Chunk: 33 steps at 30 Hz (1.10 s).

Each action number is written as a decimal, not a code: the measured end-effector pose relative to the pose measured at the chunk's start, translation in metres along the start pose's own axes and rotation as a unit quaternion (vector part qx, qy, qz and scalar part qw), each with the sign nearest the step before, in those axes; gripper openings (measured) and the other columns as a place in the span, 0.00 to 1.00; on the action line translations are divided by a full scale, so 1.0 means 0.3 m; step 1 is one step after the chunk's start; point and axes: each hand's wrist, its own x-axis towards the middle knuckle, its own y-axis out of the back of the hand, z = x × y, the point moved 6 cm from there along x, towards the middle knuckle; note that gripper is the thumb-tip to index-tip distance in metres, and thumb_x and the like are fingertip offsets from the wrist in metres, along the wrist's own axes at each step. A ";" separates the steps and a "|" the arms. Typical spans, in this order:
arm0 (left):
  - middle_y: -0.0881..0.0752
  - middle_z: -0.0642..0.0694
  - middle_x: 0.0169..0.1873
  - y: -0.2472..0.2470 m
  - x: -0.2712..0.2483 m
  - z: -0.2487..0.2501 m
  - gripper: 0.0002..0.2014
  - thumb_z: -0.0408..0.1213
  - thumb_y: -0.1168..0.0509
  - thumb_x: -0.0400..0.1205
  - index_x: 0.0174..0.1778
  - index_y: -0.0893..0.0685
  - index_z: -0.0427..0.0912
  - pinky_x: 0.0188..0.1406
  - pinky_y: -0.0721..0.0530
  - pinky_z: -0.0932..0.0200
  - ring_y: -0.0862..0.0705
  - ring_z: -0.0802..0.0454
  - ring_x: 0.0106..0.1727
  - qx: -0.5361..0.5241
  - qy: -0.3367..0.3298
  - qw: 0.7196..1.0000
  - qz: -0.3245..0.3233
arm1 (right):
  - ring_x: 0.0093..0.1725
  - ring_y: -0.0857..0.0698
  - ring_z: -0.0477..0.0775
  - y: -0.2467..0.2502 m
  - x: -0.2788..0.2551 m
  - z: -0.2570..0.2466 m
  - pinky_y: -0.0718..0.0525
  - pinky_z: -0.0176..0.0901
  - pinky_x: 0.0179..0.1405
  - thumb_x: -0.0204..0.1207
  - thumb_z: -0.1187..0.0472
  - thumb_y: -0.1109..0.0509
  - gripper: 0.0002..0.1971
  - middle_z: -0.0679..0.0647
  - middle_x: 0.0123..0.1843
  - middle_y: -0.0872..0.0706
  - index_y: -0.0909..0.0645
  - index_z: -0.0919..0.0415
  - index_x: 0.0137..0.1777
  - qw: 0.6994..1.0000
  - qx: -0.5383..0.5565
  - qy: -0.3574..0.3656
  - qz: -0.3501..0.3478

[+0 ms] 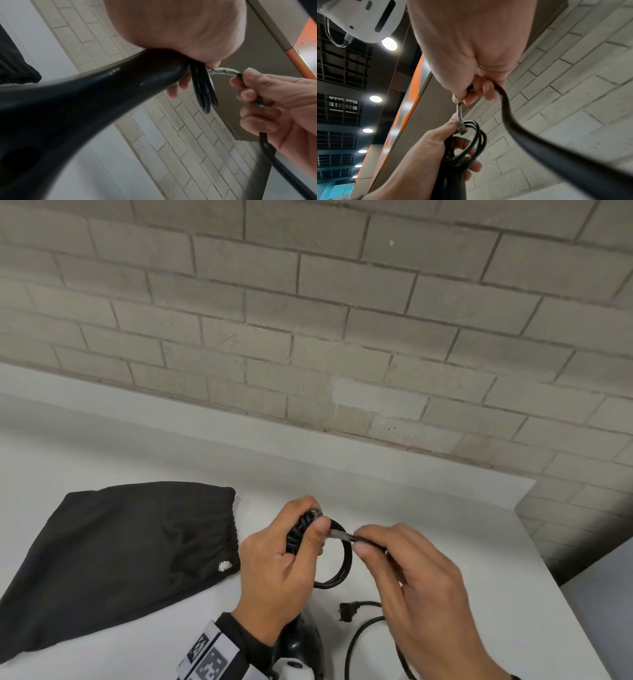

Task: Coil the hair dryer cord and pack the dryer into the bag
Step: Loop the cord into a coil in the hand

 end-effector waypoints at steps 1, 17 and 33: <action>0.15 0.52 0.28 -0.002 0.001 0.002 0.14 0.61 0.41 0.84 0.51 0.19 0.56 0.28 0.15 0.47 0.13 0.50 0.28 -0.005 -0.003 1.000 -0.005 | 0.37 0.25 0.34 0.006 0.019 -0.002 0.31 0.20 0.39 0.82 0.58 0.32 0.05 0.39 0.39 0.21 0.15 0.54 0.51 1.000 0.003 0.003 -0.001; 0.16 0.47 0.27 0.015 0.011 0.004 0.14 0.59 0.31 0.80 0.49 0.16 0.53 0.22 0.19 0.48 0.15 0.44 0.24 -0.089 -0.042 0.993 -0.068 | 0.38 0.14 0.45 -0.095 0.112 0.071 0.20 0.31 0.36 0.76 0.54 0.28 0.04 0.50 0.37 0.12 0.13 0.50 0.47 0.936 0.302 -0.180 0.002; 0.18 0.49 0.34 0.029 0.024 -0.010 0.14 0.56 0.33 0.82 0.45 0.15 0.49 0.34 0.20 0.51 0.18 0.47 0.34 -0.082 -0.059 0.994 -0.028 | 0.32 0.22 0.43 -0.177 -0.035 0.099 0.22 0.34 0.36 0.64 0.40 0.24 0.19 0.44 0.41 0.10 0.13 0.37 0.56 0.908 0.321 -0.254 -0.087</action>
